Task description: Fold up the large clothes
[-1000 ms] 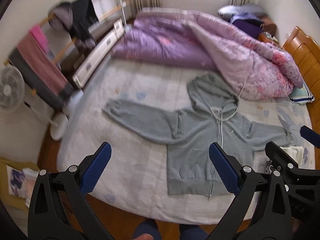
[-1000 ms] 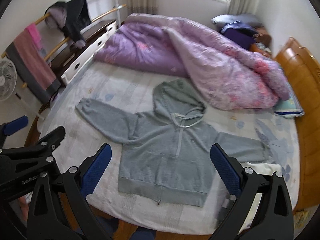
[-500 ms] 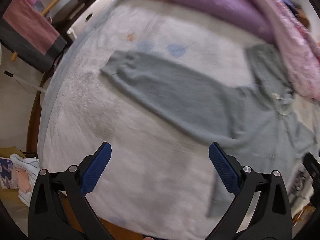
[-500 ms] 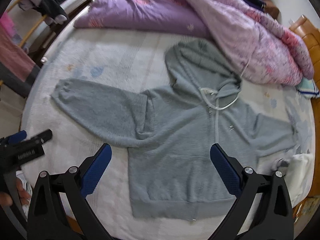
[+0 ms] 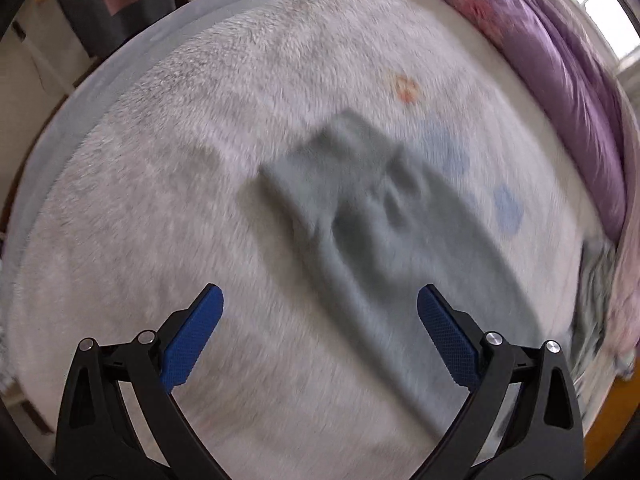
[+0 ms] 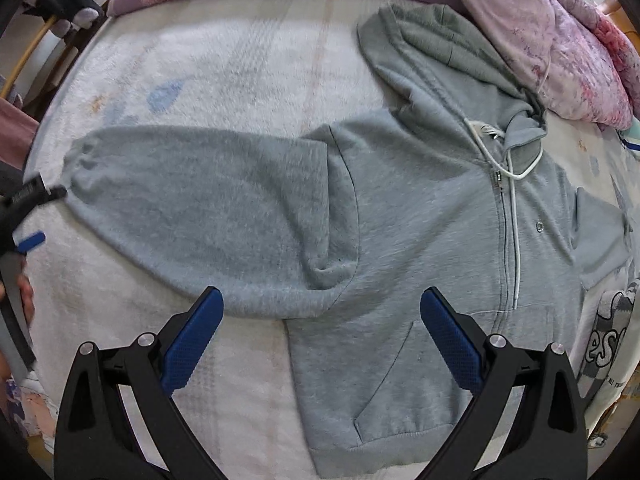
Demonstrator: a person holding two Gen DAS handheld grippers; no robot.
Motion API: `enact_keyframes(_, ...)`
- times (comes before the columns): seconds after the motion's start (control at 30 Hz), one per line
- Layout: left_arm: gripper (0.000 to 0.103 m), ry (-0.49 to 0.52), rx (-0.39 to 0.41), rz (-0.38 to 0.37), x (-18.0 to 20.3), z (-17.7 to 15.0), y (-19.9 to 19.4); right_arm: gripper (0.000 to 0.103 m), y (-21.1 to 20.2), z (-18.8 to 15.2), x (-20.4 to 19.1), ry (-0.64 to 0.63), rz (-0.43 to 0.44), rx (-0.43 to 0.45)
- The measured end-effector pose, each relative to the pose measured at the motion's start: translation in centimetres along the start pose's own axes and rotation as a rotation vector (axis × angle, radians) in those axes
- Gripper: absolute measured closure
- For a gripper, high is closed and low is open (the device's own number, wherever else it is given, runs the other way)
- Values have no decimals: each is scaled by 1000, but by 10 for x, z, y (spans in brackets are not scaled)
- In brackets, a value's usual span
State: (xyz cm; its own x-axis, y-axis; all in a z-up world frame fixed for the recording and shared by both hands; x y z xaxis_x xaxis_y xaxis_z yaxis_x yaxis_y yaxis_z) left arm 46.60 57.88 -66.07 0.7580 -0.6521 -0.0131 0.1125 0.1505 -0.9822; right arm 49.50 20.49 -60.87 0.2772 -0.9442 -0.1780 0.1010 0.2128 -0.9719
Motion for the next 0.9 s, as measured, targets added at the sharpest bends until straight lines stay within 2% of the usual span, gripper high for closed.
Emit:
enact_keyframes(0.1, 6, -44, 13, -38, 5, 12, 8, 8, 6, 3, 5, 9, -7, 1)
enact_keyframes(0.17, 7, -29, 3, -24, 10, 16, 17, 8, 13, 7, 9, 9, -8, 8)
enact_keyframes(0.27, 26, 20, 8, -8, 18, 18, 22, 8, 24, 15, 14, -3, -2, 29)
enact_keyframes(0.4, 38, 69, 18, 57, 21, 17, 26, 10, 42, 22, 19, 9, 48, 50)
enact_keyframes(0.43, 40, 71, 27, 63, 20, 17, 25, 17, 49, 22, 21, 14, 67, 43)
enact_keyframes(0.5, 49, 85, 41, 83, 20, 16, 25, 58, 67, 19, 27, 37, 106, 3)
enact_keyframes(0.53, 51, 93, 51, 90, 20, 16, 24, 65, 79, 16, 31, 57, 128, -31)
enact_keyframes(0.57, 59, 101, 60, 86, 21, 14, 22, 75, 90, 12, 36, 76, 145, -57)
enact_keyframes(0.63, 68, 116, 72, 94, 22, 8, 17, 76, 98, 10, 42, 91, 173, -46)
enact_keyframes(0.67, 77, 127, 77, 91, 25, 8, 16, 76, 100, 10, 44, 93, 182, -46)
enact_keyframes(0.7, 82, 136, 88, 93, 27, 5, 9, 76, 101, 11, 44, 93, 184, -50)
enact_keyframes(0.9, 86, 128, 172, 87, 31, -6, -38, 77, 108, 11, 43, 25, 163, -62)
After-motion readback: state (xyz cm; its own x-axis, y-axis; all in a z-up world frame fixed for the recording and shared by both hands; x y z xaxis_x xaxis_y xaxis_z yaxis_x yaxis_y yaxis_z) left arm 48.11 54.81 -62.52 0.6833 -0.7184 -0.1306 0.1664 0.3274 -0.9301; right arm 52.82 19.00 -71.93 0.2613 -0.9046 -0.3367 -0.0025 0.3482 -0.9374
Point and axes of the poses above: each gripper's, at about its wrist camera, not at the fingertips, and y roughly the way its jaws point, x to its right, z to its top, the point moved 6 cm from there along y, roughly the way its jaws point, and after that the axes turned 11 degrees about z, right-handed, at the moved point
